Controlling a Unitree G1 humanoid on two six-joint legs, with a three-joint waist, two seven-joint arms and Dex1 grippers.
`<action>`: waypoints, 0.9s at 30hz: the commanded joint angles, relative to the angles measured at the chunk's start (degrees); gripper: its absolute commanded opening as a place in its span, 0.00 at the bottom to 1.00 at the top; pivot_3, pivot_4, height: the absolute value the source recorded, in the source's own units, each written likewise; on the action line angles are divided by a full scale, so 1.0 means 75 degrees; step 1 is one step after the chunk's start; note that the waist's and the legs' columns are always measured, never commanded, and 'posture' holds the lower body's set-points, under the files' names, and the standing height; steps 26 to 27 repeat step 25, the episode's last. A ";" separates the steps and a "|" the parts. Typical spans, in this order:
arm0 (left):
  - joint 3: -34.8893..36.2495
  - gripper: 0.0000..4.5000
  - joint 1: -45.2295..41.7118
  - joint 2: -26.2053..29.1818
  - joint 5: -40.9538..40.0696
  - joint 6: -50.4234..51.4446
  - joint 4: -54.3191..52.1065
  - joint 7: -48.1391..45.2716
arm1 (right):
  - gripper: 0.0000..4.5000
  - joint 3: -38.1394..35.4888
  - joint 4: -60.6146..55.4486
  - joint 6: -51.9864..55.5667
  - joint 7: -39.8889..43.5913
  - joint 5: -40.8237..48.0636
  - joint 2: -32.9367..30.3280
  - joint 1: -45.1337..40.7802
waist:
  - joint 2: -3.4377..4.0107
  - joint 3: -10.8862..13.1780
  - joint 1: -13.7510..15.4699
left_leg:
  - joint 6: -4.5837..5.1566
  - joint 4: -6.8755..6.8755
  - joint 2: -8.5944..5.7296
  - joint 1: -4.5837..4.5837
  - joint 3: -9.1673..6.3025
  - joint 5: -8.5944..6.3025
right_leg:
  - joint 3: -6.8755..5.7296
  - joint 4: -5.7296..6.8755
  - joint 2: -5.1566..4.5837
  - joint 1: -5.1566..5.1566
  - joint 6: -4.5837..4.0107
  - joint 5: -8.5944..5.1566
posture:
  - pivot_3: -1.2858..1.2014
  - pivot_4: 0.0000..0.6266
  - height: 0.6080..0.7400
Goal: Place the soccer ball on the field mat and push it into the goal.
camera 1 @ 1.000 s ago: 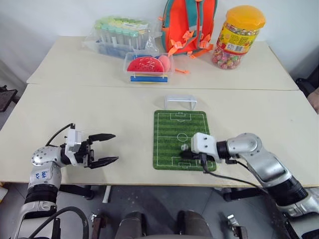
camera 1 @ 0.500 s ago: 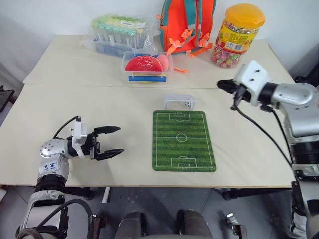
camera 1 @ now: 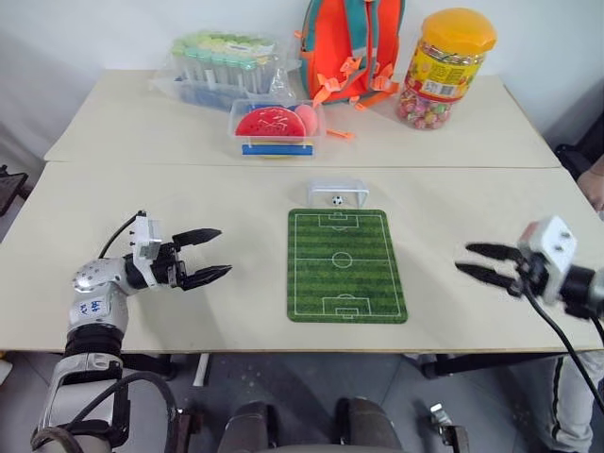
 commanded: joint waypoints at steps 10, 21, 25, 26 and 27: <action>0.0670 1.00 0.0590 0.0872 -0.0327 0.1068 -0.1019 -0.0174 | 0.99 -0.1013 0.0348 -0.1103 0.0741 0.0664 0.0331 0.1504 | -0.0004 0.0002 -0.0022 | -0.0001 0.0000 0.0005 0.0010 0.0006 0.0000 | 0.0011 0.0003 0.0002 0.0001 0.0000 0.0000 | 0.52 0.24 1.00; 0.0957 1.00 0.1114 0.0940 -0.0388 0.1188 -0.1251 -0.0021 | 0.99 -0.1027 0.0188 -0.1061 0.0144 0.0794 0.0621 0.1651 | -0.0003 0.0002 0.0035 | -0.0001 -0.0001 0.0006 0.0012 0.0006 -0.0001 | 0.0017 0.0004 0.0000 0.0000 0.0000 0.0000 | 0.52 0.24 1.00; 0.0916 1.00 0.1132 0.0892 -0.0319 0.1001 -0.1262 -0.0093 | 0.99 -0.1006 0.0185 -0.1085 -0.0032 0.0735 0.0685 0.1672 | -0.0003 0.0002 0.0103 | -0.0001 -0.0001 0.0006 0.0012 0.0008 -0.0001 | 0.0018 0.0004 0.0000 0.0000 -0.0001 0.0000 | 0.52 0.24 1.00; 0.0916 1.00 0.1132 0.0892 -0.0319 0.1001 -0.1262 -0.0093 | 0.99 -0.1006 0.0185 -0.1085 -0.0032 0.0735 0.0685 0.1672 | -0.0003 0.0002 0.0103 | -0.0001 -0.0001 0.0006 0.0012 0.0008 -0.0001 | 0.0018 0.0004 0.0000 0.0000 -0.0001 0.0000 | 0.52 0.24 1.00; 0.0916 1.00 0.1132 0.0892 -0.0319 0.1001 -0.1262 -0.0093 | 0.99 -0.1006 0.0185 -0.1085 -0.0032 0.0735 0.0685 0.1672 | -0.0003 0.0002 0.0103 | -0.0001 -0.0001 0.0006 0.0012 0.0008 -0.0001 | 0.0018 0.0004 0.0000 0.0000 -0.0001 0.0000 | 0.52 0.24 1.00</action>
